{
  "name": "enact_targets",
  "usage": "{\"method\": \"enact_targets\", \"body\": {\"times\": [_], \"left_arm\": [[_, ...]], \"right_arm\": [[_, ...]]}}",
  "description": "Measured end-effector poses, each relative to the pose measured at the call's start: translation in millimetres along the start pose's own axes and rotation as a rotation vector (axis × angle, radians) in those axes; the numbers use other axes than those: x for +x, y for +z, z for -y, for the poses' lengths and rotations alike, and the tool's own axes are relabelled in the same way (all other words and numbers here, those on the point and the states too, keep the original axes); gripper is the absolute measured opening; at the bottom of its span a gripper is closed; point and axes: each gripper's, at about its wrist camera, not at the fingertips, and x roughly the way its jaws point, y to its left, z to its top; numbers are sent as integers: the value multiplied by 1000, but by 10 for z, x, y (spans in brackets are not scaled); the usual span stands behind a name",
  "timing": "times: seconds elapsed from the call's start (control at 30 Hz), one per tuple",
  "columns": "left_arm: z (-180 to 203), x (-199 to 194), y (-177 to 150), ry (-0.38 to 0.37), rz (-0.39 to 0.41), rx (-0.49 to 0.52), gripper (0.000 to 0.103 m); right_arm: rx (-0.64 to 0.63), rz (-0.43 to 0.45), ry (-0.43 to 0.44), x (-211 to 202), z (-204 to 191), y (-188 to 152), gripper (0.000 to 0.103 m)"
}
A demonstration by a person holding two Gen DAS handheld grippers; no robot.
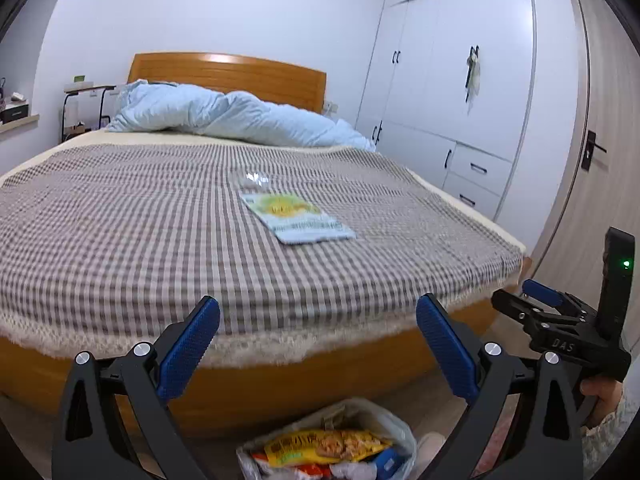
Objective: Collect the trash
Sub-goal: 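Raise both open grippers from the bag toward the dog food sachet on the bed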
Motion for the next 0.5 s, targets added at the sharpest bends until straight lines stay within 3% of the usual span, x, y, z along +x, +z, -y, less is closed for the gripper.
{"method": "enact_targets", "body": {"times": [0.5], "left_arm": [[-93,353,657,-21,91,26,95]], "right_arm": [[-80,202,20,264,-127,735,95]]}}
